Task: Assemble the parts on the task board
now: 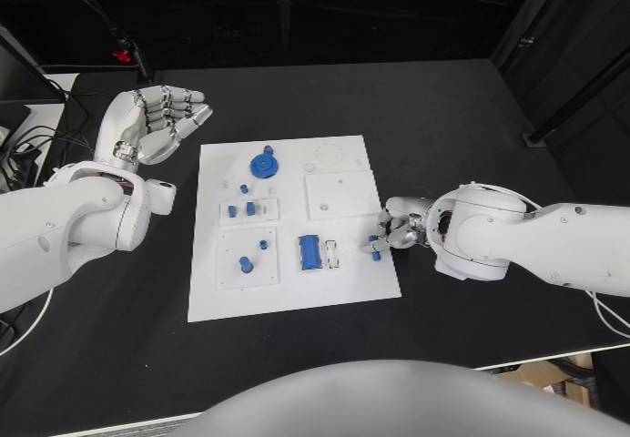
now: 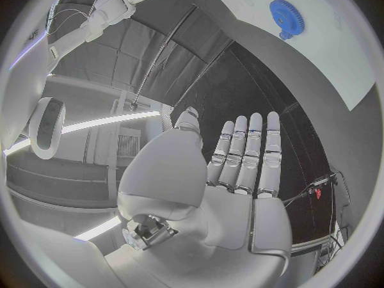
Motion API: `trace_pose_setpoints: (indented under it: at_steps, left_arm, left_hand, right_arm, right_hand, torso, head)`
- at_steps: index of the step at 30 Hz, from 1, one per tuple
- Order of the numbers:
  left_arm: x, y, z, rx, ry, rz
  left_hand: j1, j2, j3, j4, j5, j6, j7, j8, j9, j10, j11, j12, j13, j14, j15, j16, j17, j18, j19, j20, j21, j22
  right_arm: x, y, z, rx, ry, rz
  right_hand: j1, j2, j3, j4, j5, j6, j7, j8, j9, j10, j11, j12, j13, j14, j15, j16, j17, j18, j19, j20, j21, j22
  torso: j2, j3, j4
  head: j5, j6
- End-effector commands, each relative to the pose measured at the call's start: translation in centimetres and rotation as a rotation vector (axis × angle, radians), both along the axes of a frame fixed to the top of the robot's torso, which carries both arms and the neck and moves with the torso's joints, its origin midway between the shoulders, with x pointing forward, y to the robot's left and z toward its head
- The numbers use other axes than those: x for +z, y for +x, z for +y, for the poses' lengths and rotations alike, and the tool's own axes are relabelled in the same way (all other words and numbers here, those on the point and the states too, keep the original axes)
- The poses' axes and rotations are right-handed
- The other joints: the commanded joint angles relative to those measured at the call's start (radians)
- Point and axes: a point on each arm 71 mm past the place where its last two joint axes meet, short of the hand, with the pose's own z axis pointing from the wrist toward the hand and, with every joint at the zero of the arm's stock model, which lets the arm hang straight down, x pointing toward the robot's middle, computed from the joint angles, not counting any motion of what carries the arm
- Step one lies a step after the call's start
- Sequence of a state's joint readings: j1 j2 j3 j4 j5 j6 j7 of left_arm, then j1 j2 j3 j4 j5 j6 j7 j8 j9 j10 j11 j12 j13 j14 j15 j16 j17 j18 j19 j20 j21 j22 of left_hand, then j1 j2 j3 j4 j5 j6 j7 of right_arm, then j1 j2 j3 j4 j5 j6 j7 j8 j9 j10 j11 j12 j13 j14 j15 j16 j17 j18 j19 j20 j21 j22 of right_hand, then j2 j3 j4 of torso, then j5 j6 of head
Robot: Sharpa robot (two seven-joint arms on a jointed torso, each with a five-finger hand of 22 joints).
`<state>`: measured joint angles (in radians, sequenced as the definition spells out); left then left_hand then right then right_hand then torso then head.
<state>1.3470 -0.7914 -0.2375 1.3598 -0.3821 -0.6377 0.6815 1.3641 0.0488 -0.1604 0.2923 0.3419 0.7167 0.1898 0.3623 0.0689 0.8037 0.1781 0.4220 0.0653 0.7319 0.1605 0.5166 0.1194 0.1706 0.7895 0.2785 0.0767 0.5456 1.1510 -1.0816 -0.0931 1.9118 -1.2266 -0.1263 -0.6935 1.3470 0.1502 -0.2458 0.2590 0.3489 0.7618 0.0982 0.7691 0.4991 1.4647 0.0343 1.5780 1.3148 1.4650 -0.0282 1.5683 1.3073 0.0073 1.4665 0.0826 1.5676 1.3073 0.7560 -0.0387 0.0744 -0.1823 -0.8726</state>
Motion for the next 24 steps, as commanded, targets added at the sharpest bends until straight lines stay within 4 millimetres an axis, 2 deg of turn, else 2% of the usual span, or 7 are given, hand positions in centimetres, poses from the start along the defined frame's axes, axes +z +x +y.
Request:
trace_pose_setpoints:
  at_steps: [1, 5, 9, 10, 15, 18, 24]
  left_arm:
    - [0.2, 0.0, -0.2, -0.015, -0.005, -0.011]
    - [0.2, 0.0, -0.2, -0.015, -0.005, -0.011]
    - [0.2, 0.0, -0.2, -0.014, -0.005, -0.011]
    - [0.2, -0.1, -0.2, -0.014, -0.005, -0.011]
    - [0.2, -0.1, -0.1, -0.012, -0.005, -0.011]
    - [0.2, -0.1, 0.0, -0.011, -0.005, -0.011]
    - [0.2, -0.1, 0.0, -0.011, -0.005, -0.011]
  left_hand:
    - [0.000, 0.010, -0.004, -0.001, 0.004, -0.006, 0.032, 0.006, -0.001, -0.010, 0.000, 0.007, -0.001, -0.008, -0.001, 0.007, -0.001, 0.011, 0.006, -0.003, -0.003, -0.001]
    - [0.000, 0.010, -0.004, -0.001, 0.004, -0.006, 0.032, 0.006, -0.001, -0.010, 0.000, 0.007, -0.001, -0.008, -0.001, 0.007, -0.001, 0.011, 0.006, -0.003, -0.003, -0.001]
    - [0.000, 0.010, -0.004, -0.001, 0.004, -0.006, 0.032, 0.006, -0.001, -0.010, 0.000, 0.007, -0.001, -0.008, -0.001, 0.007, -0.001, 0.011, 0.006, -0.003, -0.003, -0.001]
    - [0.000, 0.010, -0.004, -0.001, 0.004, -0.006, 0.032, 0.006, -0.001, -0.010, 0.000, 0.007, -0.001, -0.008, -0.001, 0.007, -0.001, 0.011, 0.006, -0.003, -0.003, -0.001]
    - [0.000, 0.010, -0.004, -0.001, 0.004, -0.006, 0.032, 0.006, -0.001, -0.010, 0.000, 0.007, -0.001, -0.008, -0.001, 0.007, -0.001, 0.011, 0.006, -0.003, -0.003, -0.001]
    - [0.000, 0.011, -0.005, -0.001, 0.004, -0.007, 0.032, 0.007, -0.001, -0.010, 0.000, 0.008, -0.001, -0.008, -0.001, 0.008, -0.002, 0.011, 0.006, -0.003, -0.003, -0.002]
    - [0.000, 0.011, -0.005, -0.001, 0.004, -0.007, 0.032, 0.007, -0.001, -0.010, 0.000, 0.008, -0.001, -0.008, -0.001, 0.008, -0.002, 0.011, 0.006, -0.003, -0.003, -0.002]
  right_arm:
    - [-0.8, -0.4, -0.2, -0.006, -0.047, 0.049]
    - [-0.8, -0.5, -0.1, -0.005, -0.038, 0.043]
    - [-0.7, -0.5, 0.0, -0.007, -0.011, 0.023]
    - [-0.6, -0.5, 0.1, -0.008, -0.001, 0.016]
    - [-0.4, -0.5, 0.2, -0.016, 0.066, -0.016]
    - [-0.2, -0.6, 0.4, -0.024, 0.126, -0.033]
    - [0.4, -0.8, 0.5, -0.036, 0.234, -0.072]
  right_hand:
    - [0.054, 0.012, 0.021, -0.015, 0.004, 0.003, -0.004, -0.052, -0.090, 0.106, -0.003, -0.007, 0.256, 0.106, 0.002, 0.002, 0.263, -0.007, 0.104, 0.003, 0.003, 0.263]
    - [0.123, 0.010, 0.056, -0.051, -0.025, -0.006, 0.002, -0.085, -0.115, 0.106, 0.001, -0.007, 0.256, 0.106, 0.002, 0.002, 0.263, -0.007, 0.104, 0.002, 0.003, 0.263]
    - [0.195, 0.015, 0.132, -0.094, -0.175, 0.011, 0.006, -0.136, -0.157, 0.106, 0.006, -0.007, 0.256, 0.106, 0.008, 0.002, 0.263, -0.007, 0.104, 0.005, 0.003, 0.263]
    - [0.199, 0.010, 0.154, -0.098, -0.194, 0.019, 0.006, -0.150, -0.168, 0.106, 0.007, -0.007, 0.256, 0.106, 0.009, 0.002, 0.263, -0.007, 0.104, 0.006, 0.003, 0.263]
    - [0.175, -0.037, 0.243, -0.104, -0.180, 0.053, 0.013, -0.205, -0.217, 0.106, 0.011, -0.007, 0.256, 0.106, 0.016, 0.002, 0.263, -0.007, 0.104, 0.013, 0.003, 0.263]
    - [0.155, -0.060, 0.264, -0.102, -0.141, 0.063, 0.016, -0.222, -0.234, 0.106, 0.016, -0.007, 0.256, 0.106, 0.021, 0.002, 0.263, -0.007, 0.104, 0.017, 0.003, 0.263]
    - [0.147, -0.073, 0.280, -0.105, -0.121, 0.075, 0.018, -0.229, -0.244, 0.106, 0.016, -0.007, 0.256, 0.106, 0.023, 0.002, 0.263, -0.007, 0.104, 0.020, 0.003, 0.263]
  torso:
    - [-0.001, -0.0007, -0.0010]
    - [-0.001, -0.0004, -0.0012]
    - [-0.001, -0.0006, -0.0010]
    - [-0.001, -0.0004, -0.0003]
    - [0.000, -0.0001, -0.0007]
    - [0.000, -0.0004, -0.0011]
    - [0.000, 0.0003, -0.0018]
  head:
    - [0.000, 0.000]
    - [-0.001, 0.000]
    - [-0.001, 0.000]
    - [-0.002, 0.000]
    - [0.000, 0.000]
    - [0.001, 0.000]
    - [0.005, 0.000]
